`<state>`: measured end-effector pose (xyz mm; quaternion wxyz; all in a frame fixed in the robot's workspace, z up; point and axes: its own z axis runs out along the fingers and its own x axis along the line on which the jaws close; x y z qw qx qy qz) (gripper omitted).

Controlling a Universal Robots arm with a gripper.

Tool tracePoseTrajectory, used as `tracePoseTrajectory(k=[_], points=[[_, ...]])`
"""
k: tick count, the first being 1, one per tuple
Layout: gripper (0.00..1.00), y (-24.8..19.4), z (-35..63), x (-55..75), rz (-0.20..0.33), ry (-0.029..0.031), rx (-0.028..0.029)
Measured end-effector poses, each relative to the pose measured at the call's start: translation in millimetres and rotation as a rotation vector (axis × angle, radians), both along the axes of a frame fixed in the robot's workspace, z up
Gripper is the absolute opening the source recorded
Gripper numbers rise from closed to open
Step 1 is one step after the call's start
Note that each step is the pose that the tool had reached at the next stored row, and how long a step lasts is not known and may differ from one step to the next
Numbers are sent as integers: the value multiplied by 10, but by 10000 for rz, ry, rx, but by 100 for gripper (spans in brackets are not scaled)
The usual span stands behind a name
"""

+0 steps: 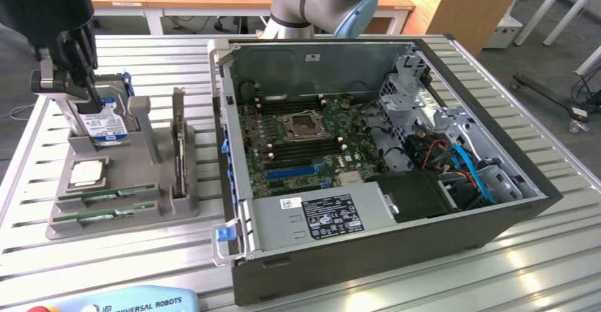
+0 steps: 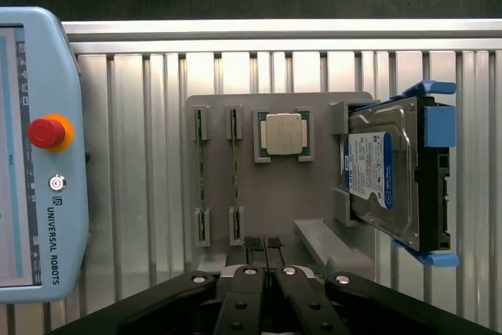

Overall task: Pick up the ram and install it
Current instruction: 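Pick up the ram and move it above insertion slot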

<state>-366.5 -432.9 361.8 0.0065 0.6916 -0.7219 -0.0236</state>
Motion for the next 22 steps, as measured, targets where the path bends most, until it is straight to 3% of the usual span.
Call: tracePoseTrajectory(k=[6,8,9,12,22], points=[[11,0,0,0,0,0,0],[23,0,0,0,0,0,0],[23,0,0,0,0,0,0],[36,0,0,0,-1,0,0],[36,-12,-1,0,0,-1,1]])
